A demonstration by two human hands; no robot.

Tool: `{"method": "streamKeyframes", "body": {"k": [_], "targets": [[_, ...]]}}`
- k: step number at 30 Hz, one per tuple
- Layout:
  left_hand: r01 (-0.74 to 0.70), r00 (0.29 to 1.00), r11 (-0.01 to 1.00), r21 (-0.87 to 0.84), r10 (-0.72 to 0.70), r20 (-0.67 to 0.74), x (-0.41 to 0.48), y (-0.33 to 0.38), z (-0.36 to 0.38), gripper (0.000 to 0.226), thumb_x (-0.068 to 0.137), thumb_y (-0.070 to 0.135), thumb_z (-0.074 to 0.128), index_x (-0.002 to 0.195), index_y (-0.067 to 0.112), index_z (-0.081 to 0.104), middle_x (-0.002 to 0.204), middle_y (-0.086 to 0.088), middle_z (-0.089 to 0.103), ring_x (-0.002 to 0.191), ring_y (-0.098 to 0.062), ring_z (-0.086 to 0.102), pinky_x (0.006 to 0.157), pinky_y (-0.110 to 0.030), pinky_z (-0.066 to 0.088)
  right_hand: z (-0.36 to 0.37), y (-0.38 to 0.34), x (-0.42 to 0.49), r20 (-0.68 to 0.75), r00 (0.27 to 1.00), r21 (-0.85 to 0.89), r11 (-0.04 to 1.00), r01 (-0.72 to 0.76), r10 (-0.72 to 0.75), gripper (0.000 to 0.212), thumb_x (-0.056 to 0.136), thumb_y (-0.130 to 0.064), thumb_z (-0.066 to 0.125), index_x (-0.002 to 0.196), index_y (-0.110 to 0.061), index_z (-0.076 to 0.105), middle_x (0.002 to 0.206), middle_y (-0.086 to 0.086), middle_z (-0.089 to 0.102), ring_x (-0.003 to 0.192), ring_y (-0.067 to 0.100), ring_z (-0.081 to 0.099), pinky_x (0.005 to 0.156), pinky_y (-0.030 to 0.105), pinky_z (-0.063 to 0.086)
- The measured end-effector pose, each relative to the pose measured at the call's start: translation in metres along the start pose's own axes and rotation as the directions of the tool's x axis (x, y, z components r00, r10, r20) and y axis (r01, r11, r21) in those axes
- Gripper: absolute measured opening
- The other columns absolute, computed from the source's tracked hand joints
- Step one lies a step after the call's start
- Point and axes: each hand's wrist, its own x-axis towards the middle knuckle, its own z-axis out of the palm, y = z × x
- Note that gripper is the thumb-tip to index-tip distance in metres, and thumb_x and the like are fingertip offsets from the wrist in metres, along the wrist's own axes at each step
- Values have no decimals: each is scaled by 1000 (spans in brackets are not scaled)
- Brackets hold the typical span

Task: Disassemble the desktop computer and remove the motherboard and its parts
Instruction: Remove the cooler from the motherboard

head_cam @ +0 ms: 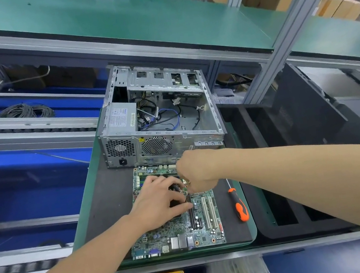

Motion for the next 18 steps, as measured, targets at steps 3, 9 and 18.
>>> {"method": "streamKeyframes", "body": {"k": [3, 9, 18], "targets": [[4, 1000, 1000, -3, -4, -7, -1, 0, -1, 44, 95, 81, 34, 72, 49, 53, 94, 24, 41, 90, -6, 41, 92, -31, 26, 13, 0, -6, -149, 983, -3, 994, 108, -107, 3, 95, -18, 63, 98, -17, 62, 72, 0, 39, 66, 26, 51, 49, 26, 34], [20, 999, 999, 44, -22, 43, 1, 0, 2, 63, 91, 88, 26, 98, 44, 71, 104, 28, 57, 99, -3, 47, 101, -30, 27, 22, -6, -3, -229, 848, -440, 828, 348, -478, 24, 89, -7, 64, 105, -25, 67, 92, -2, 66, 84, 22, 61, 56, 31, 39], [-2, 997, 1000, -28, -1, -82, -1, 2, -1, 41, 95, 78, 46, 69, 47, 54, 99, 43, 30, 86, 0, 34, 87, -28, 24, 2, 4, 5, 42, 979, 497, 846, -193, 198, 52, 100, -52, 50, 77, -6, 58, 51, 5, 64, 43, 22, 61, 41, 20, 42]]}}
